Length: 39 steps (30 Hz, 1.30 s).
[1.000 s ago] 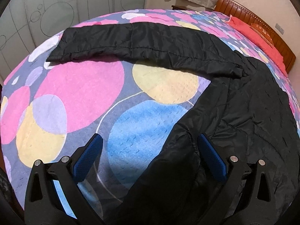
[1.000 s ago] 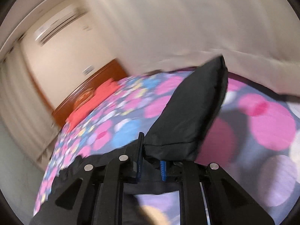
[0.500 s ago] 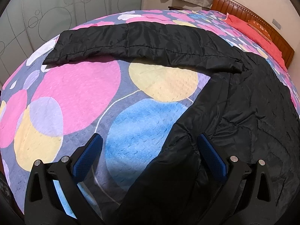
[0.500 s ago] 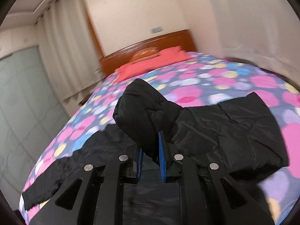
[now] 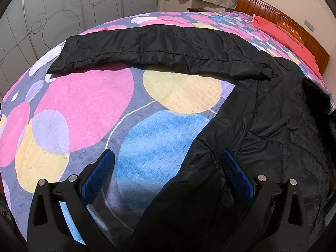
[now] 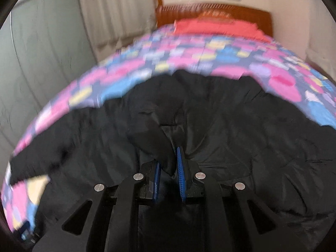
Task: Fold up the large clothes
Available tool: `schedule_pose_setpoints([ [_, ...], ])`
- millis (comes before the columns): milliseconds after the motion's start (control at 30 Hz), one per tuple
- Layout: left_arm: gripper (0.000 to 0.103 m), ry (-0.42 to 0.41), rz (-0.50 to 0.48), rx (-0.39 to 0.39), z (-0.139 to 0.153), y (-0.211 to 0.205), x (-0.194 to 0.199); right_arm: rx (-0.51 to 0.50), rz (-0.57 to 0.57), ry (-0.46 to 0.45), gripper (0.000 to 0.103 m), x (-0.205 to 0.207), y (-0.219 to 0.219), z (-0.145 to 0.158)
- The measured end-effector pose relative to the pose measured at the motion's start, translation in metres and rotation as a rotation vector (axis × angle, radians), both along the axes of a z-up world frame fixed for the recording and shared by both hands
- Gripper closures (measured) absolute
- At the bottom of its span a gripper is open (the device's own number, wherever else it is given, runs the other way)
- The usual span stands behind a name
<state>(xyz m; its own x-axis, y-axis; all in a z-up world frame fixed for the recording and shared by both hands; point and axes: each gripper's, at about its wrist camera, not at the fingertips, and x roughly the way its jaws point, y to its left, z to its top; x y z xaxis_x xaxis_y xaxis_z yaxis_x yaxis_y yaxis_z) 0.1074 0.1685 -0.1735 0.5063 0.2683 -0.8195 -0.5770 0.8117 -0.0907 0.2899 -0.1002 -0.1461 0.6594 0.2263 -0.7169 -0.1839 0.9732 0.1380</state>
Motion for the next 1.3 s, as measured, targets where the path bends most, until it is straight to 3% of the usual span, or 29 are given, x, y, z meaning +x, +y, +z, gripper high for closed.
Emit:
schedule_pose_setpoints([
  [67, 0.002, 0.001, -0.001, 0.003, 0.000, 0.000, 0.001, -0.040, 0.027, 0.077, 0.084, 0.006, 0.009, -0.017],
  [167, 0.002, 0.003, -0.002, 0.006, 0.000, 0.000, 0.002, -0.066, 0.041, 0.080, 0.075, 0.003, 0.014, -0.017],
  [233, 0.002, 0.004, -0.002, 0.008, -0.001, 0.000, 0.002, -0.029, 0.092, 0.080, 0.043, -0.002, 0.017, -0.011],
  [267, 0.002, 0.004, -0.002, 0.008, -0.001, 0.000, 0.002, -0.019, 0.108, 0.072, 0.040, -0.006, 0.020, -0.009],
  [367, 0.002, 0.004, -0.003, 0.007, -0.001, 0.000, 0.002, -0.002, 0.145, 0.027, 0.040, -0.023, 0.020, 0.006],
  [467, 0.002, 0.004, -0.002, 0.008, -0.001, 0.000, 0.002, 0.053, 0.100, -0.027, 0.040, -0.038, -0.011, 0.027],
  [567, 0.002, 0.004, -0.003, 0.009, -0.001, 0.000, 0.002, 0.084, -0.051, -0.079, 0.041, -0.039, -0.075, 0.043],
  [633, 0.002, 0.004, -0.002, 0.010, -0.001, 0.000, 0.003, 0.067, -0.212, -0.088, 0.050, -0.029, -0.131, 0.048],
  [733, 0.002, 0.005, -0.003, 0.013, -0.002, 0.001, 0.003, 0.048, -0.402, -0.070, 0.056, -0.011, -0.203, 0.040],
  [833, 0.002, 0.008, -0.003, 0.017, -0.002, 0.001, 0.004, -0.009, -0.494, -0.027, 0.058, 0.003, -0.240, 0.023],
  [967, 0.002, 0.011, -0.004, 0.022, -0.002, 0.000, 0.004, -0.075, -0.496, 0.071, 0.058, 0.018, -0.248, -0.016],
  [1033, 0.002, 0.011, -0.004, 0.024, -0.003, 0.000, 0.005, -0.090, -0.485, 0.067, 0.058, 0.022, -0.247, -0.031],
  [1200, 0.002, 0.011, -0.005, 0.023, -0.003, 0.000, 0.005, -0.132, -0.507, 0.057, 0.058, 0.012, -0.237, -0.017],
  [1300, 0.002, 0.012, -0.005, 0.025, -0.003, -0.001, 0.005, -0.078, -0.486, 0.019, 0.057, 0.000, -0.225, -0.005],
])
